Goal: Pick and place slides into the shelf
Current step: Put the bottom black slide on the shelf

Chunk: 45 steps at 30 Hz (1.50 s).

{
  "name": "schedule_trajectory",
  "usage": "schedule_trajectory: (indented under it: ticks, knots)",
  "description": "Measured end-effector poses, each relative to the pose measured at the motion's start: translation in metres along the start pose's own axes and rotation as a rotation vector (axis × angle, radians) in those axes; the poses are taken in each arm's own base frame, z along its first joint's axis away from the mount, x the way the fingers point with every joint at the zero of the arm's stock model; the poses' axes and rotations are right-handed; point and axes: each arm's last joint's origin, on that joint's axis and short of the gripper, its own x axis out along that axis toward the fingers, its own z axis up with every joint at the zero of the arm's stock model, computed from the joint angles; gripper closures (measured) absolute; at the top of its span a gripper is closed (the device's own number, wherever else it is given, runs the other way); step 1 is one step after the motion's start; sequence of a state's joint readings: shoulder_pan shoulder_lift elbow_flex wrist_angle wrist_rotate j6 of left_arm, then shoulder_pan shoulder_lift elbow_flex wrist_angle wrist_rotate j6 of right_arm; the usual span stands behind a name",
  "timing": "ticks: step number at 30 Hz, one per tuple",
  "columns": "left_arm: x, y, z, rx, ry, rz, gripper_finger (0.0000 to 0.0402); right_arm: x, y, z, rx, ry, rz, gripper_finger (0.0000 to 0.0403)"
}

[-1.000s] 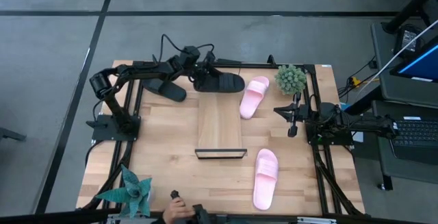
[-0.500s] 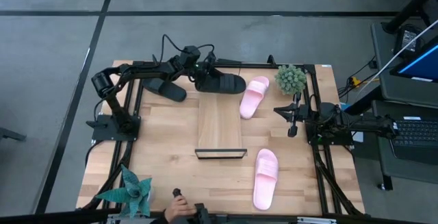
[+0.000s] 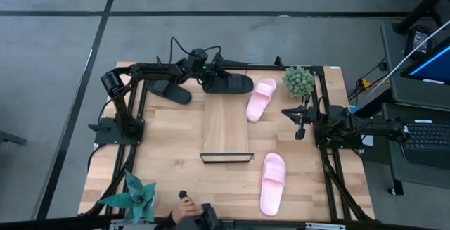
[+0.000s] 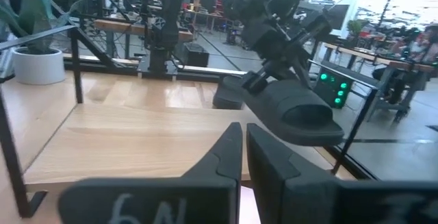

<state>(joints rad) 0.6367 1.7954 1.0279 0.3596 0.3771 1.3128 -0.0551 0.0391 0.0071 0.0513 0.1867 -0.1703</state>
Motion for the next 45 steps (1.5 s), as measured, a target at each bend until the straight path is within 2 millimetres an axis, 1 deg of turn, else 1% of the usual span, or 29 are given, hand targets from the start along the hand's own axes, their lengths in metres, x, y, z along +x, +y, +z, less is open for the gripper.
schedule_trajectory:
  ticks: [7, 22, 28, 34, 41, 45]
  knots:
    - [-0.003, 0.001, -0.006, -0.006, -0.048, -0.016, 0.0401, 0.0, 0.0, 0.0, 0.003, -0.002, -0.005, 0.0377]
    - [-0.003, 0.002, -0.006, -0.01, -0.054, -0.015, 0.0401, 0.0, 0.0, 0.0, 0.004, -0.002, -0.008, 0.0377]
    - [0.0, 0.0, 0.001, -0.003, -0.072, -0.021, 0.0402, 0.0, 0.0, 0.0, 0.003, -0.002, -0.007, 0.0377]
    - [0.003, 0.006, 0.007, -0.02, 0.015, -0.014, 0.0401, 0.0, 0.0, 0.0, 0.002, -0.002, -0.007, 0.0377]
    - [0.003, 0.004, 0.005, -0.03, 0.032, -0.039, 0.0401, 0.0, 0.0, 0.0, 0.001, -0.002, -0.007, 0.0377]
    - [0.003, 0.005, 0.005, 0.016, 0.044, -0.03, 0.0401, 0.0, 0.0, 0.0, -0.013, -0.001, -0.007, 0.0377]
